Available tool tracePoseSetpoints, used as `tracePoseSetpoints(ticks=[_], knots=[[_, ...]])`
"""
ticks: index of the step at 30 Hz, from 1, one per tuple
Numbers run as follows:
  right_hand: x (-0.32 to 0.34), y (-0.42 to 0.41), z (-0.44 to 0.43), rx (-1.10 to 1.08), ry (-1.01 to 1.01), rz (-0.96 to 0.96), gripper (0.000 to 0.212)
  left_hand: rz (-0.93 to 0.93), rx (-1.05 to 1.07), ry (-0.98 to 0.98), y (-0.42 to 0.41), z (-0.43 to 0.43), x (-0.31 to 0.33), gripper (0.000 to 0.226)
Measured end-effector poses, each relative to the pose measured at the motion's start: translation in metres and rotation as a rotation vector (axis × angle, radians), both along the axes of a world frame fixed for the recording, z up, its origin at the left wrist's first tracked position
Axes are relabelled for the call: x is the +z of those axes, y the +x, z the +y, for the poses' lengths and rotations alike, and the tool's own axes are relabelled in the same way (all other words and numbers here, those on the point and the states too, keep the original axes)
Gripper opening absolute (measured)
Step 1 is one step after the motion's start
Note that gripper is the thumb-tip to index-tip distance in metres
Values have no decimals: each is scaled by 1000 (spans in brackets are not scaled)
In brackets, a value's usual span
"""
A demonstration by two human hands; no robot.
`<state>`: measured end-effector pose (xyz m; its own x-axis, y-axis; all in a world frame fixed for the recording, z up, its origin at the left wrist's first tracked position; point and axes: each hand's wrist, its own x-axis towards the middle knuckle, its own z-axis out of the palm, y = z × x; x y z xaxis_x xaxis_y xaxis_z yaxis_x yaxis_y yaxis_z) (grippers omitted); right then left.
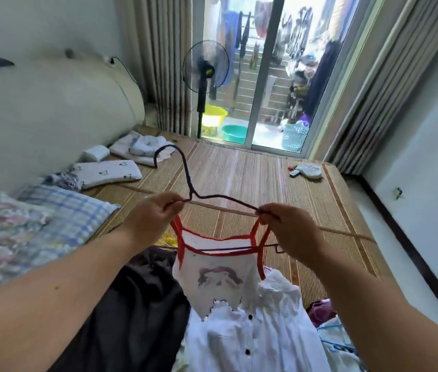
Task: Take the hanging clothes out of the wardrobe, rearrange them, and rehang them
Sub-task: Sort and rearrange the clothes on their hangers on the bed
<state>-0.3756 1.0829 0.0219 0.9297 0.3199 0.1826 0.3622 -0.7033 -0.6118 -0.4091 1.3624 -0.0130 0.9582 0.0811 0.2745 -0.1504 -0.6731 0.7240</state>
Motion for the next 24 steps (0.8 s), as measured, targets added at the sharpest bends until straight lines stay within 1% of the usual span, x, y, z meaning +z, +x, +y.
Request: tracePoseSetpoints(ticks=[3,5,8,11,14,15,19,24], knots=[[5,-8,27,44,37,37,17,-20,67,87,-30,37,13,14],[9,-12,50,102,21,33,16,19,111,111,-51,67,22,19],[17,-19,94,185,28,24,17,63,177,195,-78,114,28,25],[15,-26,144,267,17,40,13,85,243,216,-103,163,29,25],[5,-32,194,313,-1,98,14,99,323,206,-121,211,24,22],[-3,-33,225,333,0,129,13,125,350,211,-130,240,20,21],[-21,-37,283,375,-50,207,15,192,345,234,-143,293,7,27],[-50,-49,408,376,-87,295,22,280,414,260,-170,408,-9,27]])
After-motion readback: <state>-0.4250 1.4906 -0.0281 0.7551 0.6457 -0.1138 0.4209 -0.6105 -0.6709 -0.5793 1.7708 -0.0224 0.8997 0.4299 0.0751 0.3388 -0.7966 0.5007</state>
